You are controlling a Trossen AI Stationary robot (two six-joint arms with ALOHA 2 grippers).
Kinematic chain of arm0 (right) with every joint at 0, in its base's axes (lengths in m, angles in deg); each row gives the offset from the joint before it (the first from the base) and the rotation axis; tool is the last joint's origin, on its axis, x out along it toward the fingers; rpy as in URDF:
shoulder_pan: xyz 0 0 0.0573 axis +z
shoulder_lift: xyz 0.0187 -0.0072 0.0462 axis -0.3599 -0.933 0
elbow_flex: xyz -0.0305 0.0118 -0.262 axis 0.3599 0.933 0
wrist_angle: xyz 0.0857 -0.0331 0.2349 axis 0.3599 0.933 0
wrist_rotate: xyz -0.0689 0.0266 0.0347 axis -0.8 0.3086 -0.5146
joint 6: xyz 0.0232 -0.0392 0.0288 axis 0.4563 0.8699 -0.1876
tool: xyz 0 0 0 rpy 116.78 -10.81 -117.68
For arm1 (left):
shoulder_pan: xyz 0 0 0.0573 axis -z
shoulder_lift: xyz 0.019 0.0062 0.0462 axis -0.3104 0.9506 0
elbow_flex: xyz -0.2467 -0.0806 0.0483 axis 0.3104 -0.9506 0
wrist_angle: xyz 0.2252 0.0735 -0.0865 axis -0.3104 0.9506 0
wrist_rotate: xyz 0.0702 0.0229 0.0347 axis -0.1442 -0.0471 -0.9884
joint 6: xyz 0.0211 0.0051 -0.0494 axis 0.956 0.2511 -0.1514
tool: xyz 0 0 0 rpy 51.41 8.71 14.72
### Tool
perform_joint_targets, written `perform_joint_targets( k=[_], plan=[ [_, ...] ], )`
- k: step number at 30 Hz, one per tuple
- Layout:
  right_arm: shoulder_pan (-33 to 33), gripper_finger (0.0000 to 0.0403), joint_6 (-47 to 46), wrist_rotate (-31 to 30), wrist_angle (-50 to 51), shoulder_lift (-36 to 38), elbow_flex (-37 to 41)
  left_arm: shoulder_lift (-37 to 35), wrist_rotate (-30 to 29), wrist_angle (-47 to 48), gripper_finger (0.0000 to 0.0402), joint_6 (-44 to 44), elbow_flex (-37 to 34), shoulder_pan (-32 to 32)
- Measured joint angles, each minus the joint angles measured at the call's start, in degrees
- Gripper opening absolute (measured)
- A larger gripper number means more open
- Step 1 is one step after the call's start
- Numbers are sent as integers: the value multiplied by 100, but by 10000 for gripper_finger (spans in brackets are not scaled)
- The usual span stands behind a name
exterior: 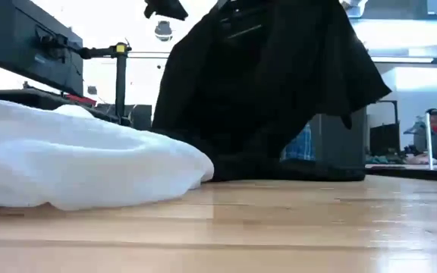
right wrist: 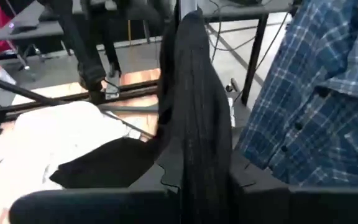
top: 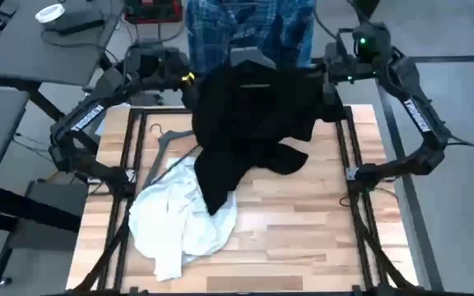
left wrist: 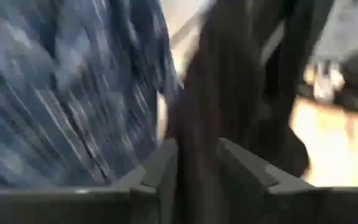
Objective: Hang clothes
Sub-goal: Hang the black shirt on the rack
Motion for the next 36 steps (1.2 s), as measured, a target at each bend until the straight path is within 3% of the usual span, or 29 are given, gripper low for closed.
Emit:
perform_joint_targets(
  k=[2, 7, 9, 20, 33, 36],
  plan=[
    [-29, 30, -6, -8, 10, 0, 0, 0, -361, 226, 130, -55, 0, 207],
    [-23, 30, -6, -19, 45, -20, 2, 0, -1939, 625, 123, -14, 0, 719],
    [-23, 30, -4, -13, 31, -16, 2, -1, -2232, 555, 121, 83, 0, 803],
    [-23, 30, 31, 22, -17, -18, 2, 218, -2355, 221, 120, -92, -358, 673],
    [-23, 30, 37, -31, -24, -20, 8, 706, -2501, -847, 120, -487, -531, 389],
    [-23, 30, 39, -46, -2, -23, 9, 890, -2547, -857, 102, -523, -531, 322]
  ],
)
